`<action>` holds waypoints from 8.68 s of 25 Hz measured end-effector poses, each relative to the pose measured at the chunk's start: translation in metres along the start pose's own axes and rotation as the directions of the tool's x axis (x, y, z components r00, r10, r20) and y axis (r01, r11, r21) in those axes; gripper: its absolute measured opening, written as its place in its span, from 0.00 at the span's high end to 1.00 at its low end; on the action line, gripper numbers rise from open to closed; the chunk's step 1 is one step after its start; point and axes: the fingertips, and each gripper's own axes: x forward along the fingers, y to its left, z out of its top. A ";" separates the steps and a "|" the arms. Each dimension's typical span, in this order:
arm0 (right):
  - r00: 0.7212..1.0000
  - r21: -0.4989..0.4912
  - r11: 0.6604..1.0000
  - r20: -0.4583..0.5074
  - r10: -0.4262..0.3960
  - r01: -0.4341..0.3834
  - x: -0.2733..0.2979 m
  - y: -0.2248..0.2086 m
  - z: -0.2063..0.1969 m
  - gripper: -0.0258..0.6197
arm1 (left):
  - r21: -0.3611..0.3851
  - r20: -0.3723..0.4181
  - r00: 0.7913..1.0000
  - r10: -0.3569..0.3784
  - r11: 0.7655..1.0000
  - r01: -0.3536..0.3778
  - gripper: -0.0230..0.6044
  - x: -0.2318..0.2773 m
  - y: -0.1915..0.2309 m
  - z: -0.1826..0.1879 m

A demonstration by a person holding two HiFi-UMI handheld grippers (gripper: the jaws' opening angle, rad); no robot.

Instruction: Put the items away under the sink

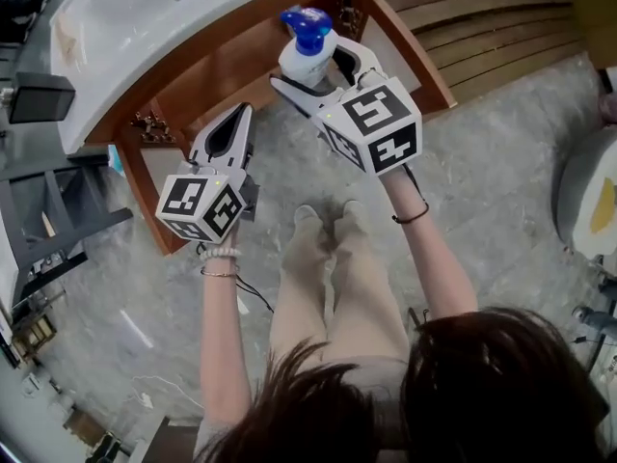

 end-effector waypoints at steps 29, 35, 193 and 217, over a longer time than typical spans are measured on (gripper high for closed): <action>1.000 -0.087 0.996 0.011 0.021 -0.020 0.150 -0.044 -0.115 0.41 | 0.075 0.089 0.996 0.021 0.997 -0.028 0.96 0.089 0.106 -0.081; 1.000 -0.089 0.996 0.023 0.014 -0.012 0.174 -0.052 -0.121 0.41 | 0.082 0.103 0.994 0.039 0.995 -0.048 0.96 0.098 0.124 -0.085; 0.940 -0.055 0.944 0.085 0.330 -0.326 -0.036 0.228 0.208 0.93 | -0.167 0.268 0.902 0.339 0.938 -0.303 0.96 -0.252 -0.014 0.179; 0.942 0.011 0.943 0.059 0.332 -0.333 0.084 0.301 0.214 0.93 | -0.164 0.243 0.939 0.244 0.964 -0.208 0.96 -0.288 0.128 0.191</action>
